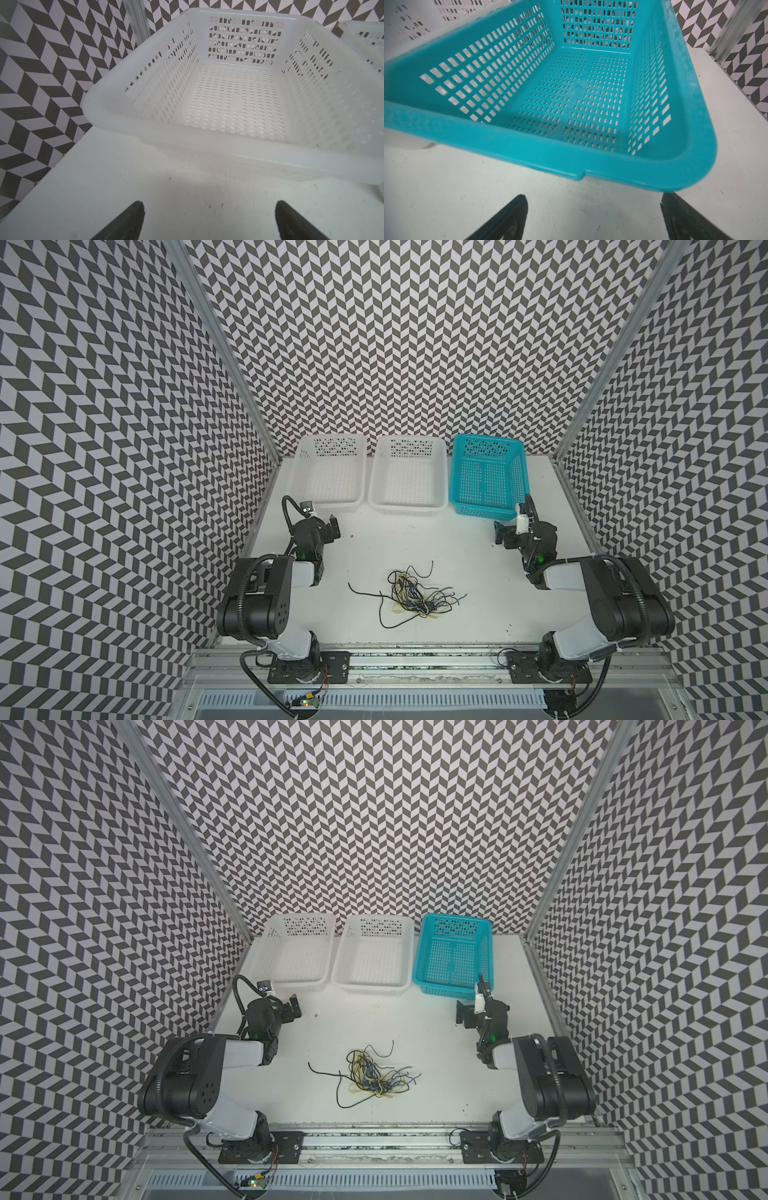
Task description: Untangle the cables
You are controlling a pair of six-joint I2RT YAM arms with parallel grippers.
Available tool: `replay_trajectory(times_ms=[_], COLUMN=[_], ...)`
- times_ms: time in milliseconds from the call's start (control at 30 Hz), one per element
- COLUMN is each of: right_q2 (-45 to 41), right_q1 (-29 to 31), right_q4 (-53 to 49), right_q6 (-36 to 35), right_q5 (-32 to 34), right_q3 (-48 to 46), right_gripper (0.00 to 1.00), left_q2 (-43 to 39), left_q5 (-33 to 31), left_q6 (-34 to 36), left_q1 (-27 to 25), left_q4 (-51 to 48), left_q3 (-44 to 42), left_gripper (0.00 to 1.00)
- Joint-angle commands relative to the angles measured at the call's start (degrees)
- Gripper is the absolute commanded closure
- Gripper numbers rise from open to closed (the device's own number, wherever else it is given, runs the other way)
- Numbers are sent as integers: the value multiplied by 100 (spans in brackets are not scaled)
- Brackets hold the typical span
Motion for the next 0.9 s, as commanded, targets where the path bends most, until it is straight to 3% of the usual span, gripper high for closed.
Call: replay_trajectory(times_ms=[0, 167, 267, 333, 400, 467, 533, 667, 733, 867], right_q2=[-615, -2518, -3291, -3825, -4306, -4671, -4953, -4990, -4969, -4782], right_q1=[149, 771, 1405, 1677, 1739, 1739, 1722, 1767, 1961, 2384], right_q4=[445, -2142, -2585, -2821, -2971, -3420, -3974, -3423, -4231, -5847], right_q6=[-245, -277, -147, 185, 904, 2669, 3698, 3447, 3296, 2761], right_q5=[235, 428, 661, 464, 60, 245, 229, -1117, -1182, -1209], right_q3=[-372, 63, 85, 131, 205, 376, 441, 140, 557, 1301], right_gripper=[0, 0, 0, 0, 0, 0, 0, 0, 0, 0], left_q2=[-50, -48, -50, -46, -47, -137, -473, -1344, -1891, -2828], left_q5=[-58, -48, -16, 69, 75, 225, 514, 87, -13, 449], left_q6=[37, 37, 37, 25, 19, 85, 231, 363, -158, -1400], left_q1=[-26, -26, -15, 22, 22, 22, 1, -277, -338, -395], left_q4=[145, 140, 137, 108, 110, 4, -671, -1375, -1961, -3257], left_q3=[-12, -3, -3, 14, 8, 86, 284, 337, 549, 1086], left_gripper=[0, 0, 0, 0, 0, 0, 0, 0, 0, 0])
